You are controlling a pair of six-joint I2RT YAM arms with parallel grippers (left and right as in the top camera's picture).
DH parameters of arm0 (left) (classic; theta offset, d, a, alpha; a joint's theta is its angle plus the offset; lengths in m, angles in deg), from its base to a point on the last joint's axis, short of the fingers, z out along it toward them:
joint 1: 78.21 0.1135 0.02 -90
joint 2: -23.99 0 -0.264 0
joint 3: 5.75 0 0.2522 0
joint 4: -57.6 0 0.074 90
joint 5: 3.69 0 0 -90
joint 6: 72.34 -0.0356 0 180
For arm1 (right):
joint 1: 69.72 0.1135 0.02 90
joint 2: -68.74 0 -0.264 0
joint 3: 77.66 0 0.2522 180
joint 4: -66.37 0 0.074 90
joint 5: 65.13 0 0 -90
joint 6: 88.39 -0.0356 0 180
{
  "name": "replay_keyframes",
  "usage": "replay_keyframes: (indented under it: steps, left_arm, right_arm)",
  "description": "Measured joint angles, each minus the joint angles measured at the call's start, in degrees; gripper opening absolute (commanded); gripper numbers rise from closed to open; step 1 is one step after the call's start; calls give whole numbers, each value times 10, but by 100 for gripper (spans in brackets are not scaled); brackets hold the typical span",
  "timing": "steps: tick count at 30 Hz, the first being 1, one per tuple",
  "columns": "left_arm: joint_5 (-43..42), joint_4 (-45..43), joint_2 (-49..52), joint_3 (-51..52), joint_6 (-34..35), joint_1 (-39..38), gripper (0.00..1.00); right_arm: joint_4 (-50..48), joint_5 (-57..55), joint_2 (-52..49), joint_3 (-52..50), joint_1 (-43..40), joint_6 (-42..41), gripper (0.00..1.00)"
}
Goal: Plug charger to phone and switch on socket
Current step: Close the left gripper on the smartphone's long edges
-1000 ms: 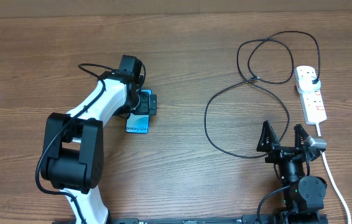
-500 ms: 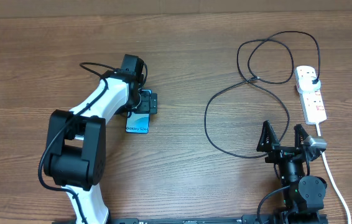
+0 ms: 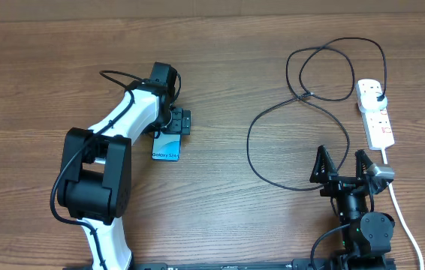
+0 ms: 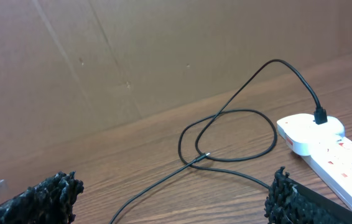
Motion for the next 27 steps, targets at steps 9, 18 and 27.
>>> replay_keyframes:
  steps: [9, 18, 27]
  left_arm:
    - [-16, 38, 2, -6, -40, 1, 100]
    - [-14, 36, 2, -6, -20, 3, 90]
    - [-13, 33, 2, -5, -6, 6, 78]
  right_arm:
    - [0, 0, 0, 0, 0, 0, 100]
    - [0, 0, 0, 0, 0, 0, 100]
    - [0, 0, 0, 0, 0, 0, 100]
